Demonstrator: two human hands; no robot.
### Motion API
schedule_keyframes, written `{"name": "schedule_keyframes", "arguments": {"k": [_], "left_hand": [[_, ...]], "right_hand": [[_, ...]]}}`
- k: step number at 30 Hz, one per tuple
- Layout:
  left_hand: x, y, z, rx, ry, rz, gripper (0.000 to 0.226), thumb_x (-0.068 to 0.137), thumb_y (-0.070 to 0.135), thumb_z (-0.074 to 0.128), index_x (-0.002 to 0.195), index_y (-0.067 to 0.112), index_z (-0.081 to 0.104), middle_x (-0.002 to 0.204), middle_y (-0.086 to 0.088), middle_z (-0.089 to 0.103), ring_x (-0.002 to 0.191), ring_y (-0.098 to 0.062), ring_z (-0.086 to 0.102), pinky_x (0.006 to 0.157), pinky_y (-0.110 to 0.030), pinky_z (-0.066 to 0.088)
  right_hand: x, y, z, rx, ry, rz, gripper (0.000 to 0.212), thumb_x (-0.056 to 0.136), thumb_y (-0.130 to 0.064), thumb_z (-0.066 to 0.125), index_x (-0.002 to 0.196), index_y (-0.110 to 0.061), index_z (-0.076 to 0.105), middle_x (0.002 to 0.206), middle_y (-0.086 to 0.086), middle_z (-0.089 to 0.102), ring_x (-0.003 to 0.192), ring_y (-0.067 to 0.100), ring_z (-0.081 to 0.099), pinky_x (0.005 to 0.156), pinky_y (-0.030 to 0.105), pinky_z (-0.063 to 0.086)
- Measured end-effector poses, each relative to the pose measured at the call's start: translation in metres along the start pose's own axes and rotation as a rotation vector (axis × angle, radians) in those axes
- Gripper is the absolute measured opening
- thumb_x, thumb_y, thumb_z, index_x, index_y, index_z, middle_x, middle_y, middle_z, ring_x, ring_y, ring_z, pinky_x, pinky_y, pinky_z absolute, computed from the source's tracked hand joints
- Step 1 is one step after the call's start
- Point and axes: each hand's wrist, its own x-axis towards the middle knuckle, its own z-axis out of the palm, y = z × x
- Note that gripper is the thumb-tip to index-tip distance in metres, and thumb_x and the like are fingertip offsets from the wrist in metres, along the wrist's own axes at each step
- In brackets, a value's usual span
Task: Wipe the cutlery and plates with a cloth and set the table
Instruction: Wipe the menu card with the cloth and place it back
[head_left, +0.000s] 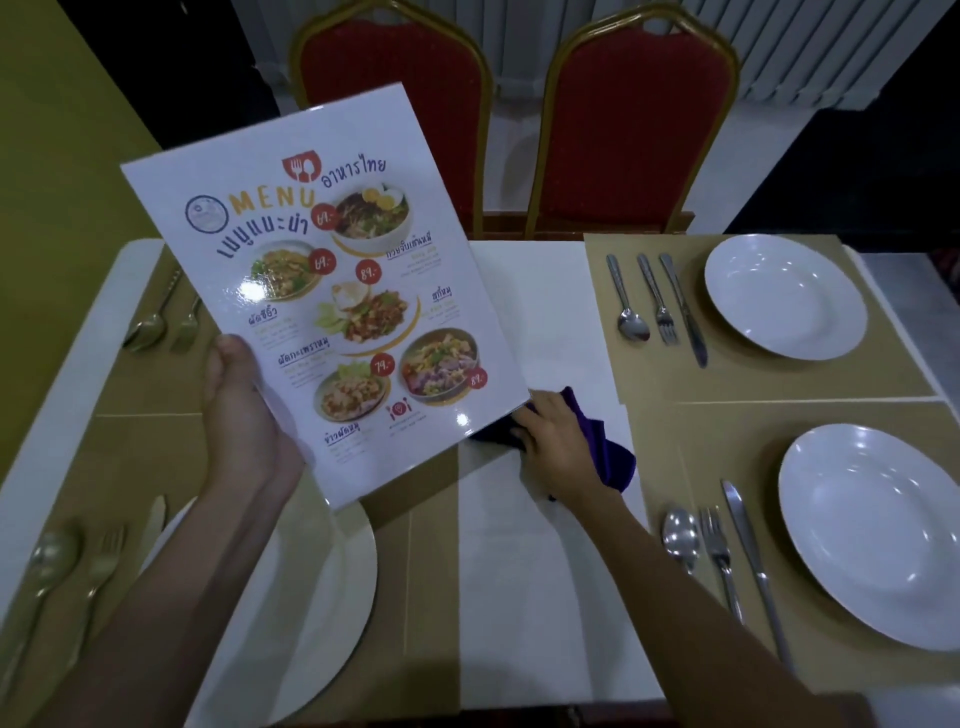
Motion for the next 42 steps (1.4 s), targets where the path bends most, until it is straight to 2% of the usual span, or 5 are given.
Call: {"name": "schedule_keyframes", "arguments": {"k": [16,20,23,28,42], "left_hand": [[-0.051,-0.01,0.018,0.028,0.031,0.002,0.037,0.104,0.035,0.037,0.135,0.02,0.051,0.133,-0.006,0.062,0.123,-0.026,0.059,0.103,-0.055,0.045],[-0.059,-0.021,0.027,0.052,0.016,-0.013,0.03,0.105,0.033,0.038,0.127,0.023,0.055,0.129,-0.003,0.065,0.121,-0.025,0.06,0.103,-0.053,0.045],[-0.059,-0.028,0.041,0.088,-0.038,-0.03,0.021,0.105,0.032,0.039,0.109,0.023,0.057,0.119,0.0,0.069,0.119,-0.029,0.061,0.1,-0.052,0.049],[-0.058,-0.039,0.079,0.188,-0.246,0.031,0.017,0.106,0.028,0.037,0.101,0.017,0.05,0.117,-0.01,0.066,0.109,-0.027,0.066,0.09,-0.048,0.055],[-0.02,-0.087,0.115,0.184,-0.248,-0.088,0.019,0.106,0.021,0.037,0.108,0.022,0.056,0.104,0.003,0.07,0.088,-0.008,0.071,0.073,-0.03,0.058]], "right_hand": [[-0.158,-0.061,-0.029,0.1,-0.28,-0.037,0.034,0.082,-0.023,0.055,0.112,-0.035,0.067,0.133,-0.012,0.055,0.122,0.012,0.044,0.109,0.044,0.031],[-0.137,-0.073,-0.06,0.353,-0.043,0.12,0.044,0.085,-0.023,0.051,0.125,-0.042,0.055,0.138,-0.008,0.052,0.134,0.007,0.042,0.122,0.04,0.014],[-0.079,-0.069,-0.108,0.477,0.293,0.404,0.055,0.088,-0.018,0.054,0.139,-0.034,0.04,0.138,-0.009,0.051,0.129,0.012,0.047,0.109,0.018,0.033],[-0.007,-0.031,-0.164,0.372,-0.075,0.5,0.061,0.093,-0.012,0.065,0.146,-0.028,0.038,0.114,-0.002,0.063,0.103,0.014,0.061,0.087,0.033,0.052],[-0.001,0.015,-0.141,0.36,0.249,0.533,0.04,0.093,0.007,0.043,0.111,-0.028,0.052,0.08,0.006,0.063,0.073,0.021,0.06,0.071,0.046,0.057]]}}
